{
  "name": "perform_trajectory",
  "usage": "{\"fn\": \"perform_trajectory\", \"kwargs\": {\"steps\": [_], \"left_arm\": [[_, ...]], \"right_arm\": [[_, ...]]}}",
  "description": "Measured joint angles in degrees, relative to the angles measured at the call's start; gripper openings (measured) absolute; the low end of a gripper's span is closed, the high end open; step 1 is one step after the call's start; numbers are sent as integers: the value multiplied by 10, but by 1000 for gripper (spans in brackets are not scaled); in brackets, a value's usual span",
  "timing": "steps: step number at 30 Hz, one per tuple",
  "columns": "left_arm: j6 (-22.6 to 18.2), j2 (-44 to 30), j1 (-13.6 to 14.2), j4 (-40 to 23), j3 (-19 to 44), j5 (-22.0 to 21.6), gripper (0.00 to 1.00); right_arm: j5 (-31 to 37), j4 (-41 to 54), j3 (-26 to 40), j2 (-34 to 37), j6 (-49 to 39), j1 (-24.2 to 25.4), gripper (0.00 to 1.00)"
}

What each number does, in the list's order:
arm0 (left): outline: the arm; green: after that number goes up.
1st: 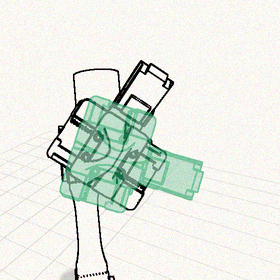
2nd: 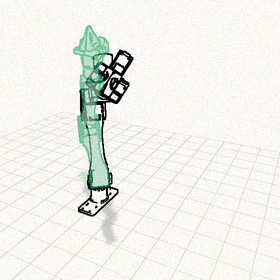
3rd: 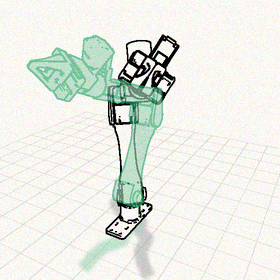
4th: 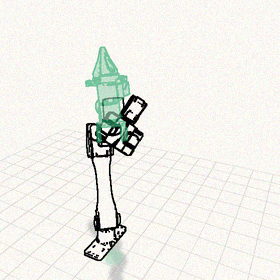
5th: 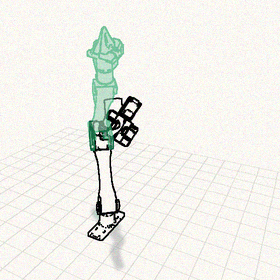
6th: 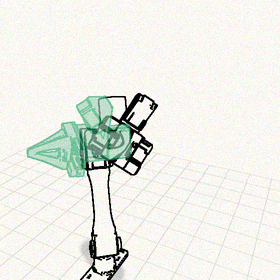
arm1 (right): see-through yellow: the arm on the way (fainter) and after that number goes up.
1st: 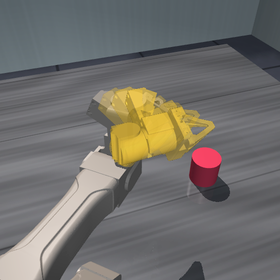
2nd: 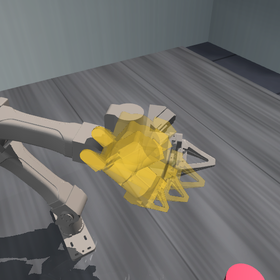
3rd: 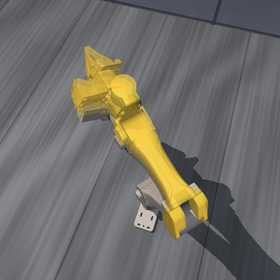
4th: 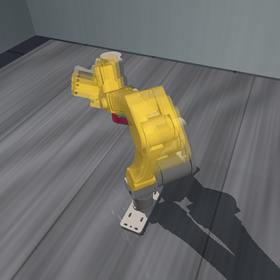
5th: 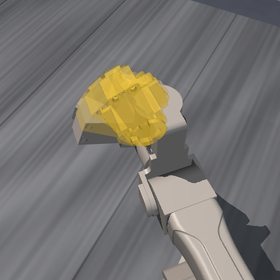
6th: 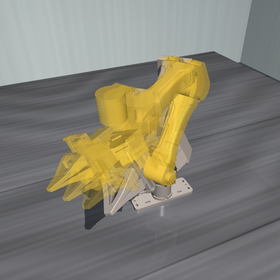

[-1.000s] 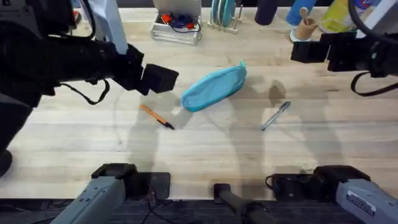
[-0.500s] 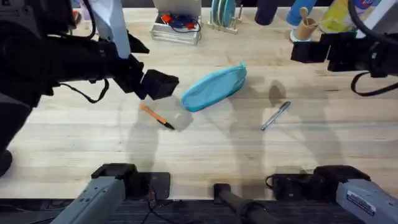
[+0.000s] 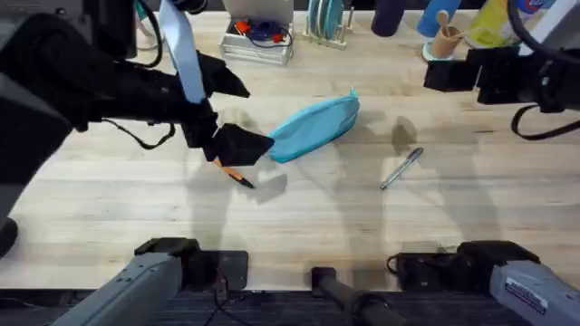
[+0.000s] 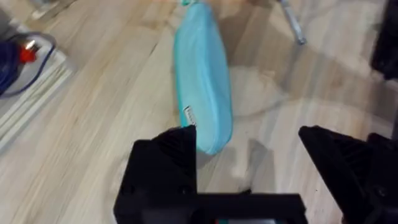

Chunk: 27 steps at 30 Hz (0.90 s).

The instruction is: Unzip the bag, pick up the pens from the table one at a time and place them inside, then zip the bag closed.

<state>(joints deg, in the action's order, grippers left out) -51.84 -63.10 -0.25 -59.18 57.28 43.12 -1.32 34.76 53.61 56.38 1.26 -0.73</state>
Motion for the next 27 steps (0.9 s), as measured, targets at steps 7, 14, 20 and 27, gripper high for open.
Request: {"fn": "perform_trajectory", "kwargs": {"steps": [7,14,20,27], "left_arm": [[-87,-36,-11,-34,0,62,995],[-190,-89,-81,-83,0,130,995],[-275,-143,-110,-92,-3,183,995],[-365,-197,-110,-82,-30,204,995]], "right_arm": [[0,0,0,0,0,0,997],[0,0,0,0,0,0,997],[0,0,0,0,0,0,997],[0,0,0,0,0,0,997]]}}
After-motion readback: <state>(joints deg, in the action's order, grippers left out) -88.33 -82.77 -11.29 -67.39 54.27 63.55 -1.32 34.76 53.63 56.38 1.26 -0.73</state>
